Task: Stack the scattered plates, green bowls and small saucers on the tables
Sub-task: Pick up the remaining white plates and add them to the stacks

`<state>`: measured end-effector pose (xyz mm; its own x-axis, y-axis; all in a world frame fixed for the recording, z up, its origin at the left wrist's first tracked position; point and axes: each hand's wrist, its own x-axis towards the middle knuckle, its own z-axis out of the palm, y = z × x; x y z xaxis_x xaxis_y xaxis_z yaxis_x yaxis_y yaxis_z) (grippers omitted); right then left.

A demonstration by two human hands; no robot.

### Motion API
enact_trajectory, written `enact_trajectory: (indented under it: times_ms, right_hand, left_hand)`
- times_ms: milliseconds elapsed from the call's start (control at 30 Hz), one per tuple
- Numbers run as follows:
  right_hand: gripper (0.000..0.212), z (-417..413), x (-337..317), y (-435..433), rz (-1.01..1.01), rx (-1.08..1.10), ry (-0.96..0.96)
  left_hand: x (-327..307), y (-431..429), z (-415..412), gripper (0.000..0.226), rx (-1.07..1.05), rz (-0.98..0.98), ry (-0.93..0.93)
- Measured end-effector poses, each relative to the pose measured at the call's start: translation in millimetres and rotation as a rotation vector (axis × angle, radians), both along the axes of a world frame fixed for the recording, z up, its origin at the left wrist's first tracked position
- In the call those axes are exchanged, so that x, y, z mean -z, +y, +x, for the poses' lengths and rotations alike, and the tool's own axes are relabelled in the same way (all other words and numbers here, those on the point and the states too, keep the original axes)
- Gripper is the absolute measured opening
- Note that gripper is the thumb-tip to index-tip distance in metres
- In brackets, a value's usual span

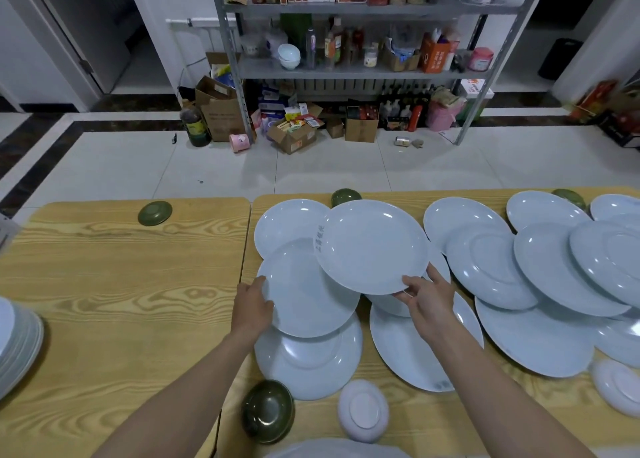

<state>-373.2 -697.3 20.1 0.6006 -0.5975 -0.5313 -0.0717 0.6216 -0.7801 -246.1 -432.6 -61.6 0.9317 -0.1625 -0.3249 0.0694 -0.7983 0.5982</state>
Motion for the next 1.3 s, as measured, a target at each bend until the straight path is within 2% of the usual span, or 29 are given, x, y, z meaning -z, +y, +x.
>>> enact_trajectory:
  times_ms: [200,400,600,833,1033,1300]
  right_hand:
    - [0.061,0,1,8,0.003,-0.007,-0.009]
    - [0.061,0,-3,13,0.028,-0.022,-0.04]
    - [0.06,2,-8,15,0.035,-0.054,-0.074]
    - [0.061,12,-16,17,0.056,-0.111,-0.105]
    - [0.062,25,-16,29,0.102,-0.184,-0.118]
    - [0.057,41,-10,78,0.113,-0.339,-0.141]
  left_hand:
    - [5,4,5,0.063,-0.204,-0.293,0.124]
    - [4,8,2,0.074,-0.382,-0.5,0.162]
    - [-4,10,-12,0.071,-0.44,-0.652,0.161]
    - [-20,20,-37,0.074,-0.666,-0.827,0.145]
    - [-32,41,-52,0.074,-0.847,-0.936,0.063]
    - [-35,80,-66,0.074,-1.001,-0.955,-0.035]
